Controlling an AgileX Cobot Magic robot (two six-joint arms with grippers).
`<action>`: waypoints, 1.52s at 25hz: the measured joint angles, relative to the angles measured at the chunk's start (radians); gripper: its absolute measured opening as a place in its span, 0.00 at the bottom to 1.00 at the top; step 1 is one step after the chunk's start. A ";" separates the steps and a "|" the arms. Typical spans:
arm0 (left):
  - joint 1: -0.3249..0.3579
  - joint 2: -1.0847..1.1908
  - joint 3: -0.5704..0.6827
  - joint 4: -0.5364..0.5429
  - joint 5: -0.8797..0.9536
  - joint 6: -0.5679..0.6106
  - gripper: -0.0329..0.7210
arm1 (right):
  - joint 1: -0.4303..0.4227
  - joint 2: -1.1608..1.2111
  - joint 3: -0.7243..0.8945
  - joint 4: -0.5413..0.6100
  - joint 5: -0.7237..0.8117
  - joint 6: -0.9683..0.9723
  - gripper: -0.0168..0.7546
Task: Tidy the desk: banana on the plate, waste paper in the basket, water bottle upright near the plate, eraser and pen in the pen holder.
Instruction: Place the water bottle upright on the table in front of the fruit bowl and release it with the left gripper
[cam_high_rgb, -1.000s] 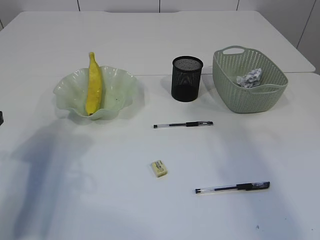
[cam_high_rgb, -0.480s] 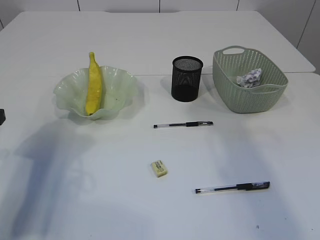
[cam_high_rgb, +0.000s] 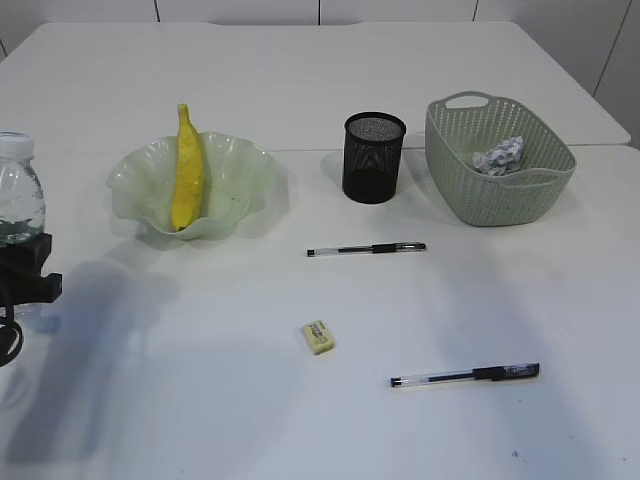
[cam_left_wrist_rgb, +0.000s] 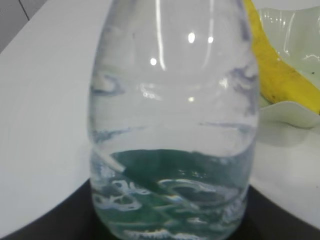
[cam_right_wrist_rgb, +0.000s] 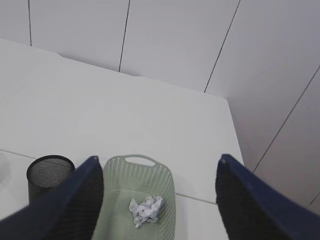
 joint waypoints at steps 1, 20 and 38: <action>0.000 0.007 -0.008 0.013 0.000 -0.002 0.54 | 0.000 0.000 0.000 0.000 -0.004 0.000 0.70; 0.000 0.187 -0.226 0.018 -0.004 -0.006 0.54 | 0.000 0.000 0.000 -0.022 -0.023 0.000 0.70; 0.000 0.225 -0.239 -0.058 -0.004 -0.006 0.54 | 0.000 0.000 0.000 -0.032 -0.052 0.000 0.70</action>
